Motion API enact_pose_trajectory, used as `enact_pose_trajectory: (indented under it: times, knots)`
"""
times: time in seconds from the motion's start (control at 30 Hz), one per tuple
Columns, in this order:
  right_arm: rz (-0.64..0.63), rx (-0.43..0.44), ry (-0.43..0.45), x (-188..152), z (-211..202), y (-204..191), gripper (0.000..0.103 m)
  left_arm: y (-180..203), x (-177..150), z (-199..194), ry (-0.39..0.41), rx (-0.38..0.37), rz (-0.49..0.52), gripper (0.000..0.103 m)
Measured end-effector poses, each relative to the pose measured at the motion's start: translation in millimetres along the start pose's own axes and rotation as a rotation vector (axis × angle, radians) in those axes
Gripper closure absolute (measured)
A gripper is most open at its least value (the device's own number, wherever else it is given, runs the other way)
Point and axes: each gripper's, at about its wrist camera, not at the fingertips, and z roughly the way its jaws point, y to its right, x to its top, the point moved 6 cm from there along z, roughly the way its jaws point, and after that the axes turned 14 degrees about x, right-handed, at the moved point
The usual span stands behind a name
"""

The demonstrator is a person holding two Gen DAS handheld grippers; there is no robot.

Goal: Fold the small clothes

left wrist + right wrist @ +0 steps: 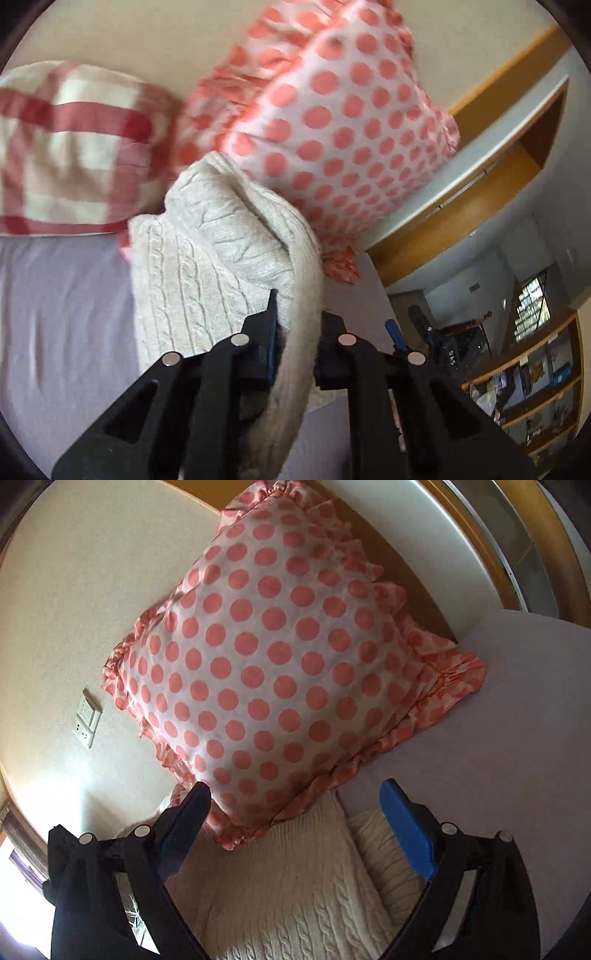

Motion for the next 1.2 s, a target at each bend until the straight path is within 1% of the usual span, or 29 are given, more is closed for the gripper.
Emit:
enact_pose_trajectory:
  times: [0.03,0.1,0.13,0.17,0.2,0.27,0.3,0.37,0.4,0.43,0.47,0.53,0.57,0.6,0.63,0.67,0.7,0.73,0.8,0.83,0.9,0.93,0.97,1.0,1.07,1.1,1.13,1.17,1.2]
  knots:
    - [0.003,-0.012,-0.001,3,-2,7,0.008,30,-6,23,-0.020,-0.017,0.039,0.088]
    - [0.009,-0.047,-0.018,8,-6,23,0.008,81,-23,78,-0.105,-0.051,0.096,0.085]
    - [0.011,-0.063,-0.030,9,-7,30,0.008,97,-33,101,-0.151,-0.055,0.117,0.085]
    - [0.013,-0.075,-0.044,11,-7,35,0.008,108,-40,115,-0.182,-0.058,0.131,0.088]
    - [0.019,-0.079,-0.059,13,-8,40,0.008,113,-44,117,-0.185,-0.066,0.140,0.089]
    - [0.037,-0.064,-0.098,13,-6,46,0.008,110,-42,100,-0.131,-0.071,0.152,0.088]
    - [0.043,-0.046,-0.128,11,-3,46,0.008,102,-41,86,-0.093,-0.050,0.166,0.087]
    - [0.032,-0.004,-0.218,1,7,40,0.011,80,-42,56,-0.022,0.009,0.204,0.072]
    - [0.018,-0.001,-0.272,-8,14,37,0.013,67,-46,41,0.014,0.064,0.229,0.070]
    - [0.006,-0.010,-0.320,-17,22,36,0.020,55,-52,30,0.045,0.119,0.262,0.066]
    - [-0.007,-0.026,-0.359,-25,30,36,0.024,45,-59,22,0.067,0.164,0.303,0.065]
    - [-0.050,-0.072,-0.428,-42,47,36,0.040,26,-80,15,0.080,0.234,0.373,0.064]
    - [-0.073,-0.096,-0.456,-50,54,37,0.044,19,-90,16,0.073,0.246,0.404,0.063]
    - [-0.093,-0.119,-0.485,-57,60,39,0.055,16,-100,20,0.063,0.251,0.432,0.062]
    - [-0.111,-0.140,-0.508,-64,66,41,0.072,14,-108,26,0.055,0.250,0.455,0.061]
    - [-0.132,-0.146,-0.513,-66,69,41,0.076,13,-116,32,0.043,0.250,0.479,0.061]
    - [-0.166,-0.162,-0.495,-63,71,38,0.086,12,-122,42,0.032,0.258,0.504,0.061]
    - [-0.197,-0.189,-0.472,-57,73,35,0.089,13,-129,50,0.034,0.270,0.529,0.060]
    - [-0.243,-0.239,-0.446,-47,78,35,0.090,16,-139,62,0.043,0.293,0.582,0.060]
    - [-0.253,-0.274,-0.455,-46,82,41,0.090,16,-144,67,0.042,0.300,0.594,0.060]
    - [-0.251,-0.310,-0.514,-55,93,54,0.090,17,-152,74,0.067,0.325,0.626,0.059]
    - [-0.266,-0.311,-0.519,-56,93,53,0.090,18,-154,74,0.081,0.340,0.648,0.059]
    - [-0.261,-0.310,-0.515,-53,89,51,0.090,17,-152,70,0.084,0.327,0.634,0.059]
    - [-0.236,-0.296,-0.511,-49,82,47,0.085,13,-147,62,0.079,0.279,0.581,0.059]
    - [-0.180,-0.287,-0.491,-40,60,41,0.050,-5,-128,41,0.081,0.195,0.435,0.059]
    - [-0.151,-0.264,-0.484,-37,48,38,0.013,-18,-118,33,0.089,0.168,0.361,0.056]
    - [-0.116,-0.225,-0.473,-36,36,36,0.001,-30,-109,27,0.081,0.150,0.297,0.046]
    - [-0.073,-0.181,-0.478,-37,27,36,0.001,-45,-100,28,0.055,0.145,0.230,0.042]
    - [-0.012,-0.127,-0.500,-42,22,39,0.001,-59,-93,31,0.022,0.153,0.167,0.042]
